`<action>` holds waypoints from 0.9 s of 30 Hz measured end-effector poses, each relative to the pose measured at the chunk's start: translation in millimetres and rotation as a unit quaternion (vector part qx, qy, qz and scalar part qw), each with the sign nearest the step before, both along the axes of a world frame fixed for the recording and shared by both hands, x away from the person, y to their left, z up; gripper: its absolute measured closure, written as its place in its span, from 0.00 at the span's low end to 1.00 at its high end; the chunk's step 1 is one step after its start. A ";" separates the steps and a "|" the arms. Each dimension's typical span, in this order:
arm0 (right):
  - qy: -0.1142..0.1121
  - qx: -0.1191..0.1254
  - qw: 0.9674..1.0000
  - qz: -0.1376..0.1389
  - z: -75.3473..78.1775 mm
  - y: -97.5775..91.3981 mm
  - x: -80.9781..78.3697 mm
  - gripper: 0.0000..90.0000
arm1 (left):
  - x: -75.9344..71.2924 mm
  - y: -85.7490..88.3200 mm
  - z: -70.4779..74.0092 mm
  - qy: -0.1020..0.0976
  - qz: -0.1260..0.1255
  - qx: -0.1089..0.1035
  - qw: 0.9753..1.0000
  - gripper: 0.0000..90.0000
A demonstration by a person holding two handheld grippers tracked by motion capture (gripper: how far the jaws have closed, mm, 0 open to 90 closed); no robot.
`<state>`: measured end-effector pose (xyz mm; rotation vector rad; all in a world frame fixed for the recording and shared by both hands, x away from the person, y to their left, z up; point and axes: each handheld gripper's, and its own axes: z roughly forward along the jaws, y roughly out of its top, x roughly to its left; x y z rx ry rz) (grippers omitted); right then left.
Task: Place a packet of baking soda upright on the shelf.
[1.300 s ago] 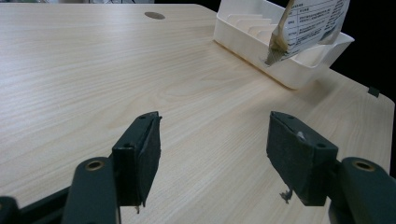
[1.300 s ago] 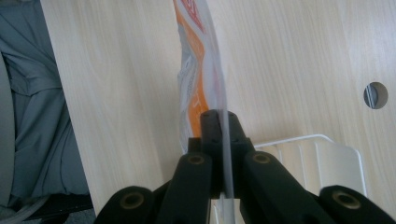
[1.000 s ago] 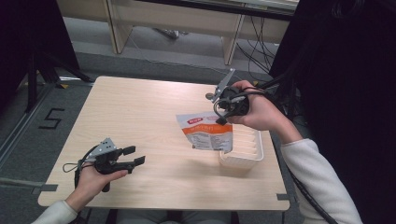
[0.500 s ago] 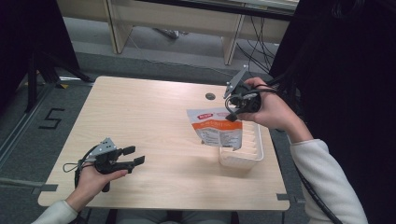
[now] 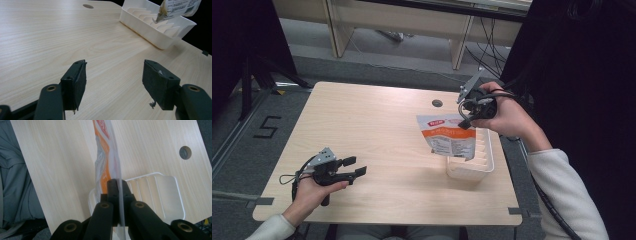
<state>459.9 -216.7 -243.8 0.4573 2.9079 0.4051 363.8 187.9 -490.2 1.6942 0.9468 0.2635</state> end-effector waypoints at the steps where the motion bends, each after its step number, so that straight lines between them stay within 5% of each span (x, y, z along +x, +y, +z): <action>1: 0.005 0.000 1.000 -0.024 -0.3 -1.3 -2.6 1.00 | 0.4 -0.1 -0.3 0.000 -0.001 -0.001 1.000 0.39; 3: 0.007 0.000 1.000 -0.005 -1.0 -4.9 1.4 1.00 | 0.7 -0.4 -0.8 -0.002 -0.005 0.000 1.000 0.39; 13: -0.003 0.007 1.000 -0.018 -2.8 -15.2 -1.1 1.00 | -0.3 -1.8 0.4 -0.007 -0.009 0.006 1.000 0.39; 16: 0.012 0.001 1.000 -0.020 -2.5 -17.3 -0.4 1.00 | -0.4 -1.9 0.2 -0.003 -0.005 0.001 1.000 0.39; 27: -0.014 -0.007 1.000 -0.018 -3.5 -24.6 0.6 1.00 | -0.4 -2.3 0.8 -0.009 -0.012 0.004 1.000 0.39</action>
